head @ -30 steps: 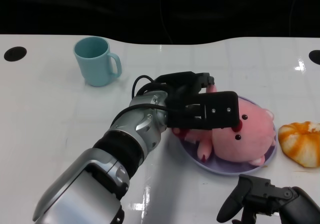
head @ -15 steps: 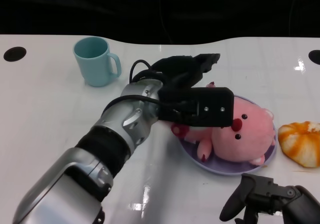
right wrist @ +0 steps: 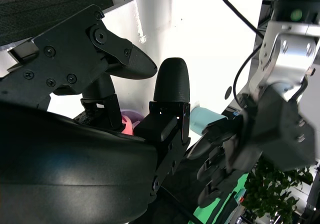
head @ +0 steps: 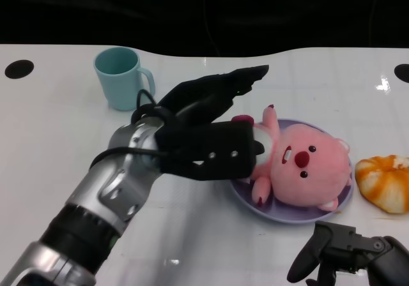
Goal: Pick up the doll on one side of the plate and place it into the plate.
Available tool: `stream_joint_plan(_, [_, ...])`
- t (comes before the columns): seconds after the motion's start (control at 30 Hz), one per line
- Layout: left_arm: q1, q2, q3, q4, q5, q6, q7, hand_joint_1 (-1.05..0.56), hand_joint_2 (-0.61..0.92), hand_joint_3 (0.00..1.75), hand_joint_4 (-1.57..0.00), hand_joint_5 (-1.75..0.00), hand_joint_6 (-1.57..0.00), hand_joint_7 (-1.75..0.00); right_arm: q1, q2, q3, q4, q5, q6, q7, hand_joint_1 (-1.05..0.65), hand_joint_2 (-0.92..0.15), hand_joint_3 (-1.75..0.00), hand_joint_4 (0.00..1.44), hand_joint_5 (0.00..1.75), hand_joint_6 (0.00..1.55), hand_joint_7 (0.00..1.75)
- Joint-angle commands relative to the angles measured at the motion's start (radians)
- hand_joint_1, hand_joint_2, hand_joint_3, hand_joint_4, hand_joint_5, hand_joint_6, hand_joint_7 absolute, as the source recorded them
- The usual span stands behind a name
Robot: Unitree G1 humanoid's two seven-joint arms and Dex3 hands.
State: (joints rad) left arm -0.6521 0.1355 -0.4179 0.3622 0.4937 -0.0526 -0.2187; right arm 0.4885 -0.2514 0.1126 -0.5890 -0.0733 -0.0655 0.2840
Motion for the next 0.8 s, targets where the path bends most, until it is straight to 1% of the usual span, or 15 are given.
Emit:
stream_joint_plan(0.03, [0.072, 0.039, 0.053, -0.099, -0.062, -0.022, -0.021, -0.89, 0.92, 0.38, -0.18, -0.16, -0.18, -0.10, 0.005, -0.012, -0.015, -0.002, 0.016, -0.001, 0.005, -0.10, -0.56, -1.05, 0.66, 1.63, 0.61, 1.24])
stream_joint_plan(0.07, [0.091, 0.044, 0.066, -0.123, -0.083, -0.021, -0.032, -0.86, 0.92, 0.35, -0.13, -0.28, -0.19, -0.11, 0.005, -0.013, -0.015, -0.004, 0.018, 0.003, 0.006, -0.09, -0.56, -1.05, 0.66, 1.64, 0.61, 1.24])
stream_joint_plan(0.1, [0.116, 0.048, 0.085, -0.155, -0.116, -0.015, -0.047, -0.82, 0.92, 0.31, -0.05, -0.49, -0.21, -0.11, 0.004, -0.014, -0.016, -0.003, 0.019, 0.001, 0.007, -0.09, -0.56, -1.05, 0.66, 1.64, 0.61, 1.24])
stream_joint_plan(0.17, [0.163, 0.052, 0.120, -0.213, -0.176, -0.005, -0.070, -0.71, 0.92, 0.20, -0.01, -0.74, -0.26, -0.13, 0.001, -0.016, -0.017, 0.003, 0.014, -0.009, 0.007, -0.10, -0.56, -1.04, 0.66, 1.64, 0.61, 1.25])
stream_joint_plan(0.3, [0.267, 0.029, 0.190, -0.309, -0.308, 0.002, -0.085, -0.50, 0.92, 0.07, -0.05, -0.95, -0.37, -0.17, 0.000, -0.017, -0.019, 0.008, 0.019, -0.007, 0.008, -0.11, -0.56, -1.04, 0.66, 1.64, 0.62, 1.25])
stream_joint_plan(0.37, [0.318, 0.012, 0.214, -0.348, -0.361, 0.000, -0.075, -0.42, 0.92, 0.04, -0.08, -1.00, -0.43, -0.20, 0.000, -0.018, -0.019, 0.010, 0.020, -0.007, 0.008, -0.11, -0.56, -1.04, 0.66, 1.64, 0.62, 1.25])
stream_joint_plan(0.43, [0.364, -0.005, 0.232, -0.375, -0.398, -0.014, -0.061, -0.31, 0.92, 0.04, -0.13, -1.05, -0.50, -0.23, 0.000, -0.019, -0.020, 0.011, 0.020, -0.008, 0.009, -0.11, -0.56, -1.05, 0.66, 1.65, 0.62, 1.25])
stream_joint_plan(0.5, [0.414, -0.026, 0.253, -0.400, -0.420, -0.036, -0.034, -0.24, 0.92, 0.05, -0.24, -1.11, -0.61, -0.29, 0.001, -0.020, -0.021, 0.009, 0.019, -0.005, 0.010, -0.11, -0.56, -1.04, 0.66, 1.65, 0.62, 1.25])
stream_joint_plan(0.53, [0.442, -0.042, 0.265, -0.414, -0.435, -0.044, -0.020, -0.20, 0.90, 0.13, -0.35, -1.12, -0.67, -0.35, 0.001, -0.020, -0.021, 0.009, 0.019, -0.007, 0.011, -0.11, -0.56, -1.04, 0.66, 1.64, 0.62, 1.25])
stream_joint_plan(0.57, [0.468, -0.055, 0.275, -0.427, -0.449, -0.050, -0.008, -0.14, 0.77, 0.45, -0.44, -1.14, -0.71, -0.44, 0.001, -0.020, -0.021, 0.010, 0.018, -0.008, 0.010, -0.11, -0.56, -1.04, 0.66, 1.64, 0.62, 1.25])
stream_joint_plan(0.6, [0.490, -0.065, 0.283, -0.439, -0.462, -0.051, -0.001, -0.09, 0.60, 0.86, -0.54, -1.18, -0.76, -0.55, 0.002, -0.020, -0.020, 0.010, 0.016, -0.009, 0.010, -0.11, -0.56, -1.04, 0.66, 1.64, 0.62, 1.25])
stream_joint_plan(0.63, [0.512, -0.075, 0.289, -0.452, -0.475, -0.049, 0.004, -0.08, 0.54, 1.02, -0.59, -1.20, -0.78, -0.61, 0.002, -0.021, -0.020, 0.010, 0.015, -0.010, 0.010, -0.11, -0.56, -1.04, 0.66, 1.64, 0.62, 1.25])
stream_joint_plan(0.67, [0.535, -0.085, 0.297, -0.470, -0.498, -0.037, 0.005, -0.06, 0.51, 1.12, -0.63, -1.23, -0.80, -0.69, 0.002, -0.021, -0.020, 0.010, 0.014, -0.011, 0.010, -0.12, -0.56, -1.04, 0.66, 1.64, 0.62, 1.25])
stream_joint_plan(0.7, [0.559, -0.093, 0.304, -0.493, -0.519, -0.012, 0.005, -0.07, 0.51, 1.18, -0.70, -1.29, -0.80, -0.86, 0.002, -0.021, -0.020, 0.010, 0.017, -0.011, 0.011, -0.12, -0.56, -1.04, 0.66, 1.64, 0.62, 1.25])
stream_joint_plan(0.8, [0.624, -0.098, 0.317, -0.576, -0.568, 0.085, 0.002, -0.11, 0.55, 1.16, -0.76, -1.45, -0.77, -1.17, 0.001, -0.020, -0.019, 0.013, 0.021, -0.015, 0.013, -0.11, -0.56, -1.04, 0.66, 1.64, 0.62, 1.25])
